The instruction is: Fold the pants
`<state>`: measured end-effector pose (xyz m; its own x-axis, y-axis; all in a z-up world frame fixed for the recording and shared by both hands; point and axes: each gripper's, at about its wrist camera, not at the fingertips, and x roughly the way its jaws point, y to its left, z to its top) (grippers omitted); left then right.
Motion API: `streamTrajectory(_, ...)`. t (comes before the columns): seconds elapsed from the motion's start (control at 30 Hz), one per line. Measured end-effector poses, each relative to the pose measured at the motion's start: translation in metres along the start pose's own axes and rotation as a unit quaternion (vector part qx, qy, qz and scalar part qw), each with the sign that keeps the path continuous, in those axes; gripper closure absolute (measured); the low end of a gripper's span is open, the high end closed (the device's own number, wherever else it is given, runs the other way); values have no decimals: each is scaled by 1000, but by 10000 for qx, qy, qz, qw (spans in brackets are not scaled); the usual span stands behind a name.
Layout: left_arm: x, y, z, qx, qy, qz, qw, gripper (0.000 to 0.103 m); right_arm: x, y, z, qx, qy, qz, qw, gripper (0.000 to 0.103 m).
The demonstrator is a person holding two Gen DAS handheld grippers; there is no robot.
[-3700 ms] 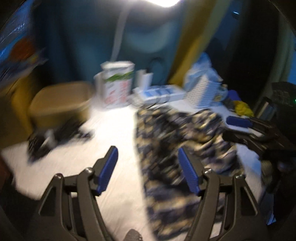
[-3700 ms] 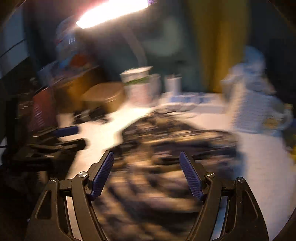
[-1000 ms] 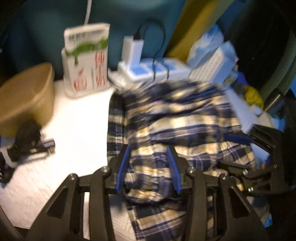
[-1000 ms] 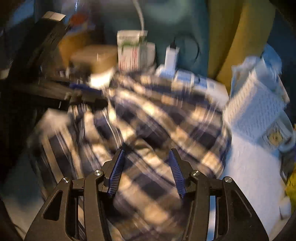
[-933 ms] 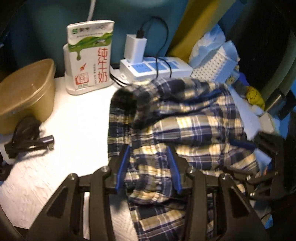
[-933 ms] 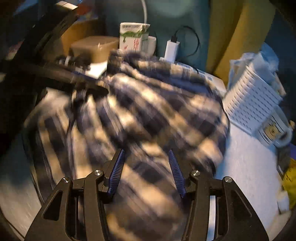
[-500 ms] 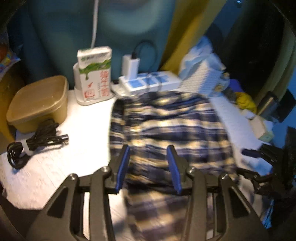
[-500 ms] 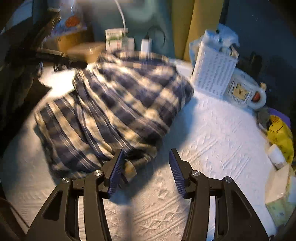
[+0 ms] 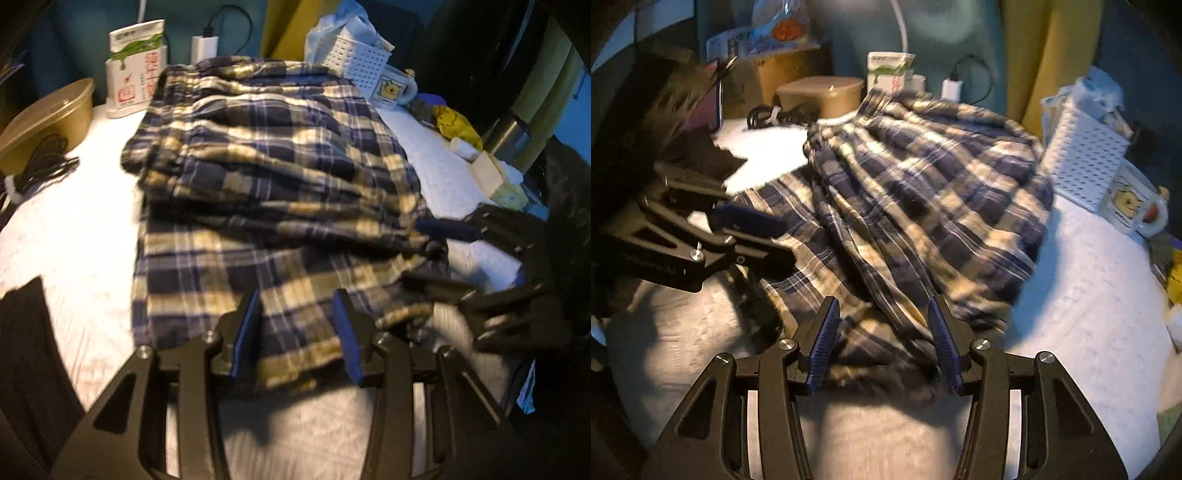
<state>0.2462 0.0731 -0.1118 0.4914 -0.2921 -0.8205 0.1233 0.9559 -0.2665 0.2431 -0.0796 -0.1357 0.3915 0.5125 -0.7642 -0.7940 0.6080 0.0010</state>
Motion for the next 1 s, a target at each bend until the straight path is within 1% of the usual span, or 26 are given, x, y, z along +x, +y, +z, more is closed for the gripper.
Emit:
streamTrajectory(0.07,-8,4,-2,-82,-83,54,9999,60,-15,8,2,-112,-127,96,9998,50)
streamTrajectory(0.13,-15,6,-3,-122,-155,118,9997,60,-22,22,3,-242,-151,265,9992,50)
streamTrajectory(0.23,-23,11,-4,-205,-232,135,9994,61,-9,41,6,-453,-34,387,9982,50)
streamTrajectory(0.27,-25,12,-6,-211,-243,146,9994,61,-3,46,5,-487,28,416,9979,52)
streamTrajectory(0.3,-28,14,-7,-211,-253,151,9993,60,5,50,2,-523,89,393,9978,62)
streamTrajectory(0.33,-29,15,-8,-212,-257,148,9993,60,11,52,0,-563,154,291,9979,69)
streamTrajectory(0.37,-30,15,-10,-211,-265,140,9993,60,19,54,-3,-563,272,181,9979,89)
streamTrajectory(0.4,-33,16,-13,-205,-273,138,9993,60,20,53,-5,-504,285,182,9982,98)
streamTrajectory(0.47,-37,18,-16,-193,-282,147,9993,60,14,53,-8,-424,224,217,9986,99)
streamTrajectory(0.5,-37,19,-17,-197,-283,154,9993,60,10,54,-10,-480,206,191,9985,100)
streamTrajectory(0.53,-38,21,-18,-204,-284,163,9993,60,6,56,-12,-432,134,126,9989,100)
streamTrajectory(0.67,-40,27,-18,-218,-282,213,9991,60,2,68,-24,-649,209,-72,9976,100)
streamTrajectory(0.73,-39,31,-18,-208,-254,223,9992,60,3,70,-28,-596,160,-126,9980,100)
streamTrajectory(0.8,-33,36,-19,-235,-141,308,9992,60,3,71,-27,-621,160,-200,9977,100)
streamTrajectory(0.87,-24,40,-22,-298,17,368,9989,61,1,79,-27,-809,141,-265,9963,99)
streamTrajectory(0.93,-25,40,-25,-246,-5,408,9989,60,0,84,-31,-847,181,-153,9961,92)
streamTrajectory(0.97,-26,39,-26,-201,36,445,9988,60,-1,86,-33,-878,155,-130,9959,85)
streamTrajectory(1.0,-27,40,-27,-204,77,462,9987,61,-4,86,-34,-834,160,-77,9964,81)
